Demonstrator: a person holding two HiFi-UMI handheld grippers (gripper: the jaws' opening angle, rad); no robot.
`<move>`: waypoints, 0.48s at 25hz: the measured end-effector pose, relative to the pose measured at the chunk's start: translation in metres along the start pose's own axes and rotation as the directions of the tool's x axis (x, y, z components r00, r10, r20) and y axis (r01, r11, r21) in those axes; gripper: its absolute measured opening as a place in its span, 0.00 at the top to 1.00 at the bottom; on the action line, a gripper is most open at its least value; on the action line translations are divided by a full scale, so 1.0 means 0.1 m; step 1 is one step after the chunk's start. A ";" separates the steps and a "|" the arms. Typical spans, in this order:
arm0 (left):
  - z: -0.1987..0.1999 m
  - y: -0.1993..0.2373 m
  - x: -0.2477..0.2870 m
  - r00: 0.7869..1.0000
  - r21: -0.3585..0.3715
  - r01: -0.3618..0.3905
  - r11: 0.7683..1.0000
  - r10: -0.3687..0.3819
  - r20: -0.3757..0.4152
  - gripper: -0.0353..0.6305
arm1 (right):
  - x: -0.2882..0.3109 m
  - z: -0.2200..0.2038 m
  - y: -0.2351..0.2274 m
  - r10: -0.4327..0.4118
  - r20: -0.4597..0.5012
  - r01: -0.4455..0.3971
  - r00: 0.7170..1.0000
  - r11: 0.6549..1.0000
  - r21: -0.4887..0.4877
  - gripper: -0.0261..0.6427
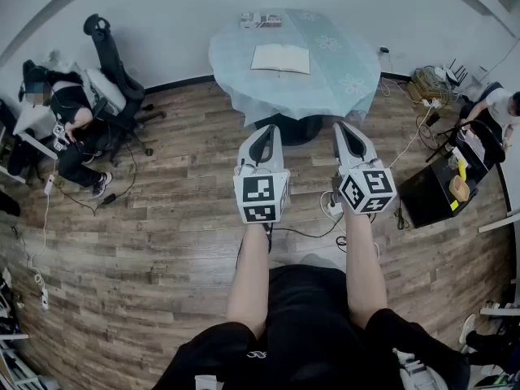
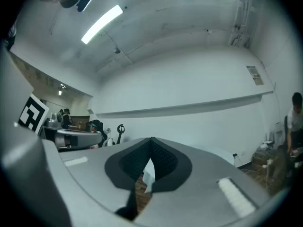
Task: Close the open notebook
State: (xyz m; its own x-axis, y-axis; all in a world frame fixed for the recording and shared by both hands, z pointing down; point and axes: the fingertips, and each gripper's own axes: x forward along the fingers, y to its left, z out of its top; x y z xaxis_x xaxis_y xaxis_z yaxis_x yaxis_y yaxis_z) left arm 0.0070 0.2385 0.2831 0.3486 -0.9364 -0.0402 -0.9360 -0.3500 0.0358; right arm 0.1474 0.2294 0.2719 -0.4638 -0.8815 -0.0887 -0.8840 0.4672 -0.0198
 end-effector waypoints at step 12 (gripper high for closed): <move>0.02 0.26 -0.18 1.000 -0.012 -0.024 1.000 0.024 -0.019 0.94 | 0.09 -0.01 0.22 0.040 -0.002 -0.039 0.999 0.998 0.048 0.94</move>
State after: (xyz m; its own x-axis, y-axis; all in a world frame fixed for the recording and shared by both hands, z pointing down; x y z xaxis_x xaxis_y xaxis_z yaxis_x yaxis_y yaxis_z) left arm -0.0234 0.2462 0.2826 0.3268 -0.9449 -0.0199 -0.9436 -0.3274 0.0488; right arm 0.1238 0.2316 0.2716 -0.4986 -0.8624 -0.0875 -0.8611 0.5043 -0.0642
